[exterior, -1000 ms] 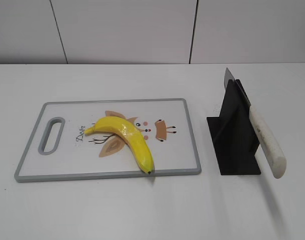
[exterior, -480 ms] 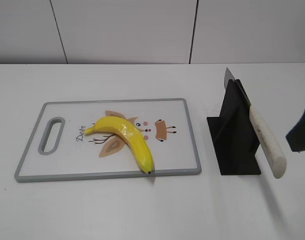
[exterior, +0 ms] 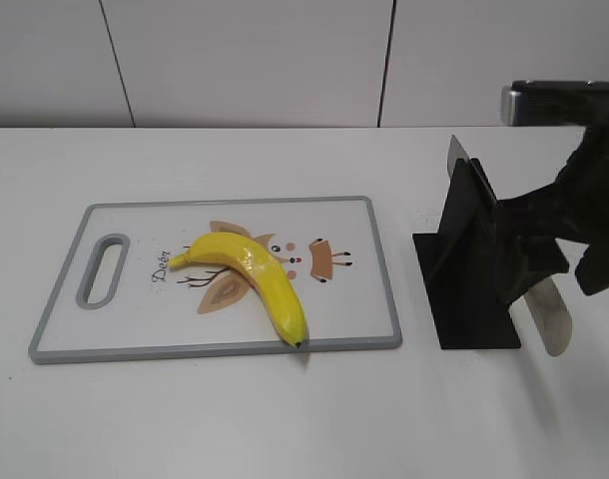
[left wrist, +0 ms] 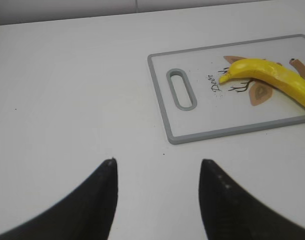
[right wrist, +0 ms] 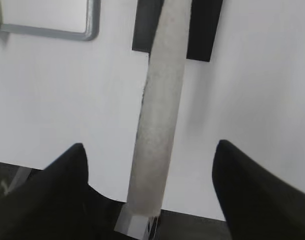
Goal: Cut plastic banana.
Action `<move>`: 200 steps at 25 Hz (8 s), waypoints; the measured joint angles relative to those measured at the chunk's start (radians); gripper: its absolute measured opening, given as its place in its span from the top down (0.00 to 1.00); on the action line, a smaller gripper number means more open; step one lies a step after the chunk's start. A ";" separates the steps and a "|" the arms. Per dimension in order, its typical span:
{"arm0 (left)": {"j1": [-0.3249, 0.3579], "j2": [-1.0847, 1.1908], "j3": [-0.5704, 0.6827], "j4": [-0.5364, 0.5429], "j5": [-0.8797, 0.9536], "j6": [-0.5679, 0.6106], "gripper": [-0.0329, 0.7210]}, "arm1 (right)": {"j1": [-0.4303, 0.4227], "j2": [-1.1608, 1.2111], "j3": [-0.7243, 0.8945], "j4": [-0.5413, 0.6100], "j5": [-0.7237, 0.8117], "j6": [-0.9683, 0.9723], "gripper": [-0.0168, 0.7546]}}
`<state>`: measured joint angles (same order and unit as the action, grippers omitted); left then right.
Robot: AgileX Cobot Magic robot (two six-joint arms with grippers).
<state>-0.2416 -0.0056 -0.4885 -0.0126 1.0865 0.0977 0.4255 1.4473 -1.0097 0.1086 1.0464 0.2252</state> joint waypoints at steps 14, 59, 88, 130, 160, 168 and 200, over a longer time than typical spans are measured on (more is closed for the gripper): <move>0.000 0.000 0.000 0.000 0.000 0.000 0.31 | 0.000 0.172 0.000 0.000 -0.043 0.078 0.65; 0.000 0.610 -0.209 -0.301 -0.139 0.657 0.20 | 0.000 -0.021 -0.256 0.021 0.104 -0.883 0.76; -0.133 1.664 -0.940 -0.445 -0.061 1.234 0.33 | 0.000 0.489 -0.676 0.260 0.165 -1.540 0.76; -0.135 1.761 -0.941 -0.397 -0.062 1.185 0.97 | 0.000 0.512 -0.682 0.301 0.138 -1.536 0.76; -0.185 1.997 -0.959 -0.312 -0.152 1.017 0.96 | 0.002 0.802 -0.749 0.207 0.141 -1.385 0.71; -0.191 1.785 -0.960 -0.228 -0.082 1.005 0.97 | 0.012 0.638 -0.801 0.221 0.175 -1.382 0.71; -0.190 1.632 -0.985 -0.179 -0.240 0.925 0.12 | 0.008 0.559 -0.821 0.208 0.184 -1.324 0.76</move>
<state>-0.4316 1.6262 -1.4736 -0.1920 0.8461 1.0229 0.4334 2.0063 -1.8304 0.3164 1.2305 -1.0992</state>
